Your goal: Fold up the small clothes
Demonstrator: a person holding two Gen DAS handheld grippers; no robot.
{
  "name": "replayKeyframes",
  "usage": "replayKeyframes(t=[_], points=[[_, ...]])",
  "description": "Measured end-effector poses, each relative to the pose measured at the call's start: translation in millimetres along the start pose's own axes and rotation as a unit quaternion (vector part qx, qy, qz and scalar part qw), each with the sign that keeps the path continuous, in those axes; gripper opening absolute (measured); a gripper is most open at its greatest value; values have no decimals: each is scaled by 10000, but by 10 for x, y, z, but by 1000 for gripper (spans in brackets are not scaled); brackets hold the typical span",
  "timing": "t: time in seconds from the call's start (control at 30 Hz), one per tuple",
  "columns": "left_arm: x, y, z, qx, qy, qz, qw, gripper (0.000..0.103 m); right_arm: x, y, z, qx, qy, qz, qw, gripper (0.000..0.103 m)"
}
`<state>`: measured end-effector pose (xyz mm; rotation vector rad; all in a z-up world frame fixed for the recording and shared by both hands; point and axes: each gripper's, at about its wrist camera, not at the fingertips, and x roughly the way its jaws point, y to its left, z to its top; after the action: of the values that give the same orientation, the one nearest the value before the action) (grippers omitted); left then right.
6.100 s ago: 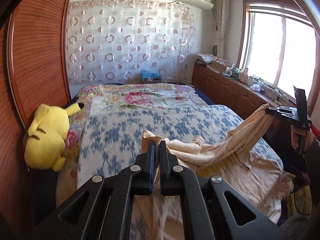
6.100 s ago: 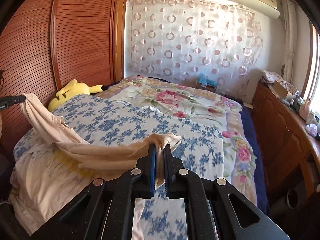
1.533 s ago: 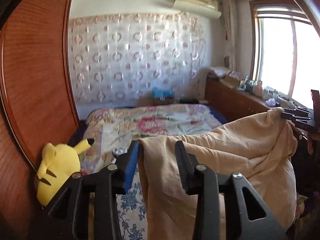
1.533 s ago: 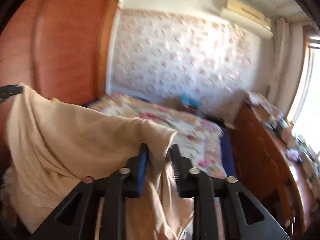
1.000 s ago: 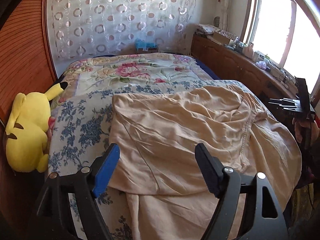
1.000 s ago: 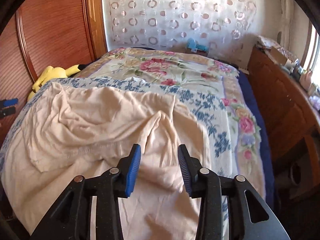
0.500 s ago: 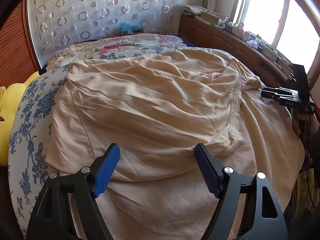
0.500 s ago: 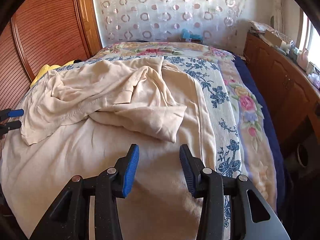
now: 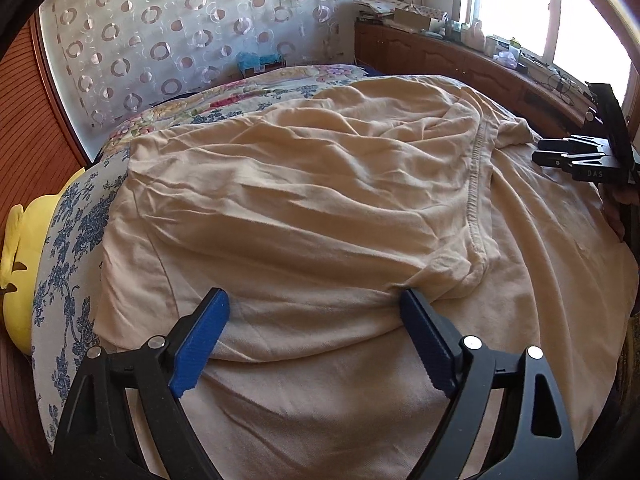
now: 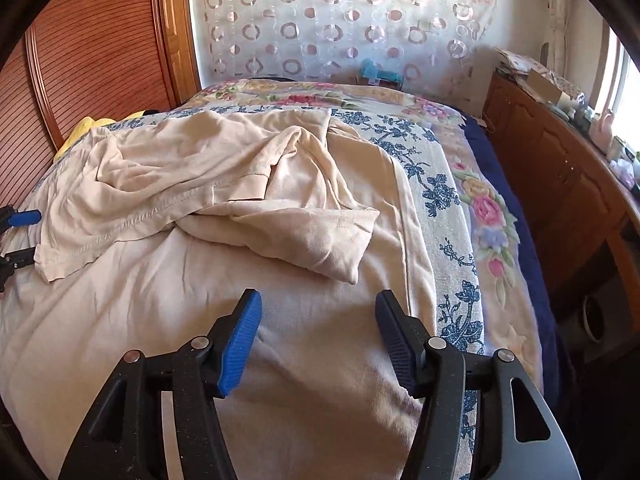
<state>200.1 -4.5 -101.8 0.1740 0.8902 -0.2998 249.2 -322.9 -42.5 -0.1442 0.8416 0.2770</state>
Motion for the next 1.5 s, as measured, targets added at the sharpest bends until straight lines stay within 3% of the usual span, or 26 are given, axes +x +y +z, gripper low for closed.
replayKeyframes(t=[0.27, 0.4, 0.53, 0.7, 0.83, 1.0, 1.1, 1.23, 1.3, 1.5], points=[[-14, -26, 10, 14, 20, 12, 10000, 88, -75, -107, 60, 222, -92, 318, 9992, 62], [-147, -164, 37, 66, -125, -276, 9995, 80, -102, -136, 166, 192, -133, 304, 9993, 59], [-293, -450, 105, 273, -299, -543, 9977, 63, -69, -138, 271, 211, -134, 359, 9990, 58], [-195, -783, 197, 582, -163, -783, 9951, 63, 55, -122, 335, 241, -3, 326, 9992, 58], [3, -788, 200, 557, 116, -640, 9963, 36, -42, -42, 391, 159, -280, 378, 9988, 56], [-22, -732, 192, 526, 68, -632, 9966, 28, -124, 168, 485, 7, -506, 766, 9958, 47], [-11, -701, 199, 466, 58, -608, 9970, 8, 91, 238, 560, 5, -245, 672, 9974, 45], [-94, -638, 174, 328, -78, -750, 9966, 6, 350, 186, 623, 329, 33, 811, 9962, 31], [-199, -614, 145, 314, -211, -799, 9961, 6, 336, 224, 626, 281, 6, 920, 9954, 11], [-624, -546, 48, 203, -656, -934, 9933, 6, -48, 372, 421, -140, -344, 1291, 9909, 6]])
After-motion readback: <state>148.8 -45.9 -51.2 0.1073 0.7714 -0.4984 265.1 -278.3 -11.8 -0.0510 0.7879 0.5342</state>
